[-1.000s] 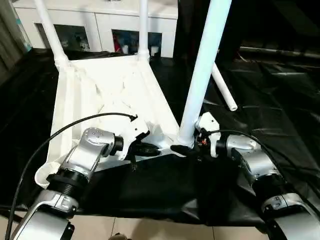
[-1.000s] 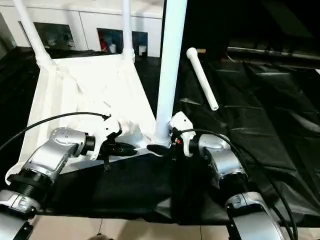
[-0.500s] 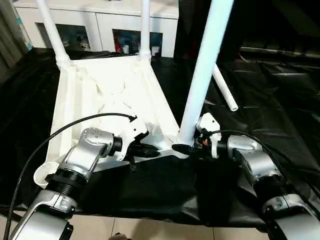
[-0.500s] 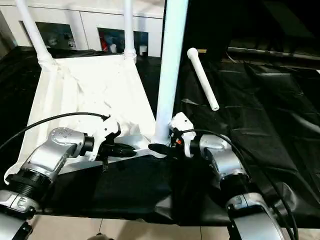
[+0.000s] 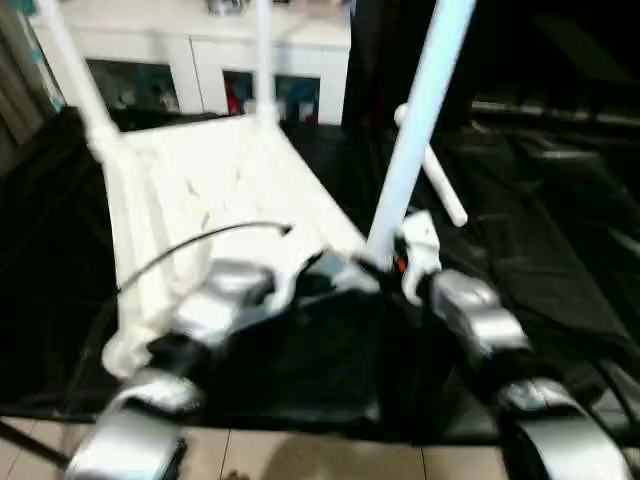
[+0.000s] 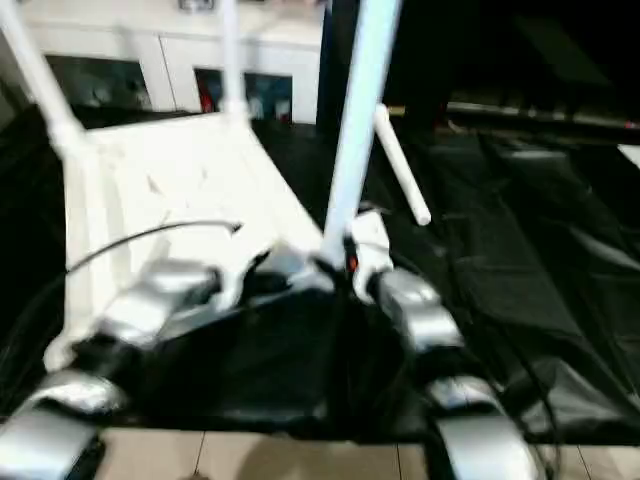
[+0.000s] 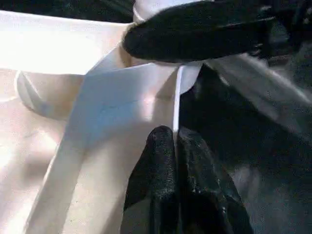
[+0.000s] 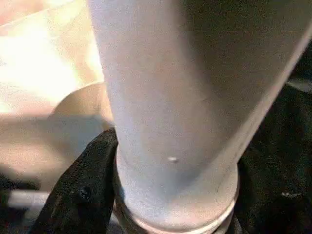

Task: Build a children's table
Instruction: Rotate leg to tighten

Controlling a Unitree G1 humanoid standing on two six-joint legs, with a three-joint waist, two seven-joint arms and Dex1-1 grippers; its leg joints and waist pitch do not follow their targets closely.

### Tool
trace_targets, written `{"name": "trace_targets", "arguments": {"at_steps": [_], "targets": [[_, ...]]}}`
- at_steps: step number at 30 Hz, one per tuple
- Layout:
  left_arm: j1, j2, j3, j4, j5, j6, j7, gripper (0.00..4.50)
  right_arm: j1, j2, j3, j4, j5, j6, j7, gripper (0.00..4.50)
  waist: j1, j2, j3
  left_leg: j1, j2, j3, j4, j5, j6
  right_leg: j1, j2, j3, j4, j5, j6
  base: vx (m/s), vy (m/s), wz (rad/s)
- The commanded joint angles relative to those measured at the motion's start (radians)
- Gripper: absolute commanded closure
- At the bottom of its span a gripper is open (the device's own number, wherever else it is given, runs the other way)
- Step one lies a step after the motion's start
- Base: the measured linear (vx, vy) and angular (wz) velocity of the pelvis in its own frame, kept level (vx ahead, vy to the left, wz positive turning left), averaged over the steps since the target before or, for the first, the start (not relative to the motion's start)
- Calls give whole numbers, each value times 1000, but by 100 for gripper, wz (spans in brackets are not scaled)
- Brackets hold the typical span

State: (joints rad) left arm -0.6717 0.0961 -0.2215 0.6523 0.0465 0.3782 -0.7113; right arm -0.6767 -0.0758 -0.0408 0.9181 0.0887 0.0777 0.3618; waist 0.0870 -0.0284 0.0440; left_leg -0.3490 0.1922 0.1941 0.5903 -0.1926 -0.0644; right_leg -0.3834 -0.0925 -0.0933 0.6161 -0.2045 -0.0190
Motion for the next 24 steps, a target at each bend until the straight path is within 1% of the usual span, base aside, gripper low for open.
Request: {"name": "trace_targets", "arguments": {"at_steps": [1, 2, 3, 4, 5, 6, 7, 8, 9, 11, 13, 14, 15, 16, 17, 18, 19, 20, 21, 22, 23, 24], "targets": [[-29, -68, 19, 32, -5, 17, 106, 450, -2, 64, -4, 90, 21, 38, -94, 177, -3, 3, -53, 9, 50, -26, -84, -232, -16, 30, -73, 61, -86, -252, -176, 0, 0, 0], [-42, -99, 19, 48, 1, 12, 143, 450, -21, 80, -9, 119, 13, 24, -135, 177, -3, 5, -55, 8, 48, -25, -82, -208, -13, 31, -72, 61, -83, -208, -188, 0, 0, 0], [-45, -108, 17, 53, 3, 8, 149, 450, -27, 85, -6, 129, 7, 14, -139, 177, -1, 2, -57, 7, 45, -22, -79, -188, -3, 34, -70, 59, -80, -167, -196, 0, 0, 0], [-47, -114, 15, 55, 4, 5, 153, 450, -31, 88, -4, 135, 3, 8, -141, 177, 0, 2, -59, 5, 45, -21, -77, -174, 3, 36, -72, 59, -76, -142, -201, 0, 0, 0], [-47, -115, 9, 59, 9, -6, 153, 450, -38, 92, 0, 146, -4, -6, -139, 177, 2, 2, -59, 1, 44, -20, -76, -148, 19, 40, -70, 59, -73, -102, -207, 0, 0, 0], [-47, -115, 9, 59, 9, -6, 153, 450, -38, 92, 0, 146, -5, -6, -139, 177, 2, 1, -59, 0, 44, -19, -74, -131, 33, 40, -70, 59, -71, -72, -213, 0, 0, 0], [-42, -108, 5, 57, 11, -18, 143, 450, -41, 91, 2, 148, -7, -18, -129, 177, 3, 2, -59, 0, 43, -18, -74, -129, 39, 41, -71, 59, -71, -68, -216, 0, 0, 0], [-40, -104, 3, 58, 13, -25, 139, 450, -45, 93, -1, 153, -11, -26, -128, 143, 3, 1, -57, 1, 44, -17, -75, -138, 45, 41, -71, 59, -74, -84, -217, 0, 0, 0], [-40, -104, 3, 58, 13, -25, 139, 450, -45, 93, -1, 153, -11, -26, -128, 143, 3, 1, -55, 1, 44, -18, -76, -147, 45, 40, -71, 58, -76, -101, -216, 0, 0, 0], [-30, -82, -5, 50, 20, -41, 114, 450, -49, 89, -12, 142, -5, -53, -99, 105, 2, 3, -53, 2, 46, -19, -80, -187, 34, 39, -74, 58, -84, -174, -201, 0, 0, 0], [-28, -76, -8, 48, 22, -41, 109, 450, -52, 87, -15, 140, -5, -64, -93, 98, -1, 3, -52, 1, 47, -21, -82, -205, 27, 38, -74, 59, -85, -195, -195, 0, 0, 0], [-21, -62, -16, 41, 24, -58, 88, 450, -52, 81, -13, 125, -2, -76, -67, 88, -2, 5, -50, 3, 48, -22, -84, -219, 25, 36, -74, 58, -89, -216, -191, 0, 0, 0], [-15, -48, -22, 37, 28, -69, 70, 450, -50, 71, -4, 107, -5, -95, -34, 74, -3, 2, -51, 2, 48, -22, -84, -225, 24, 37, -74, 58, -89, -226, -187, 0, 0, 0], [-12, -43, -24, 35, 28, -75, 63, 450, -49, 67, 0, 100, -5, -100, -21, 74, -3, 3, -51, 1, 48, -22, -84, -224, 24, 38, -74, 59, -89, -227, -186, 0, 0, 0], [-8, -32, -27, 32, 29, -86, 49, 450, -45, 57, 8, 85, -5, -112, 5, 63, -4, 1, -51, -1, 47, -22, -83, -214, 29, 39, -75, 59, -88, -220, -185, 0, 0, 0], [-5, -25, -26, 29, 28, -86, 43, 450, -41, 50, 13, 72, -4, -115, 24, 48, -5, 2, -53, -2, 47, -21, -81, -189, 34, 40, -75, 60, -84, -189, -191, 0, 0, 0], [-2, -19, -25, 27, 28, -86, 37, 450, -38, 42, 18, 60, -3, -118, 42, 37, -5, 1, -53, -2, 47, -21, -81, -180, 38, 41, -74, 60, -83, -174, -195, 0, 0, 0], [3, -2, -24, 22, 28, -91, 23, 450, -26, 20, 31, 29, 1, -113, 95, 37, -5, 2, -55, -2, 47, -20, -78, -156, 48, 42, -73, 61, -78, -136, -206, 0, 0, 0], [11, 29, -23, 17, 28, -107, -6, 450, 3, -29, 72, -30, -8, -88, 196, 37, -1, -1, -56, -1, 46, -19, -75, -128, 61, 49, -68, 58, -76, -92, -210, 0, 0, 0], [16, 49, -23, 14, 28, -119, -26, 450, 23, -64, 100, -70, -16, -69, 265, 37, -2, -1, -57, -6, 43, -17, -71, -116, 75, 47, -67, 59, -70, -62, -216, 0, 0, 0], [20, 64, -25, 10, 26, -131, -46, 450, 38, -89, 121, -100, -21, -53, 313, 37, 0, -1, -57, -7, 45, -18, -71, -106, 95, 50, -68, 58, -70, -41, -216, 0, 0, 0], [25, 80, -26, 1, 21, -130, -70, 450, 53, -115, 137, -132, -23, -37, 364, 37, -2, -2, -57, -6, 44, -17, -70, -105, 105, 49, -68, 58, -69, -37, -221, 0, 0, 0]]}}
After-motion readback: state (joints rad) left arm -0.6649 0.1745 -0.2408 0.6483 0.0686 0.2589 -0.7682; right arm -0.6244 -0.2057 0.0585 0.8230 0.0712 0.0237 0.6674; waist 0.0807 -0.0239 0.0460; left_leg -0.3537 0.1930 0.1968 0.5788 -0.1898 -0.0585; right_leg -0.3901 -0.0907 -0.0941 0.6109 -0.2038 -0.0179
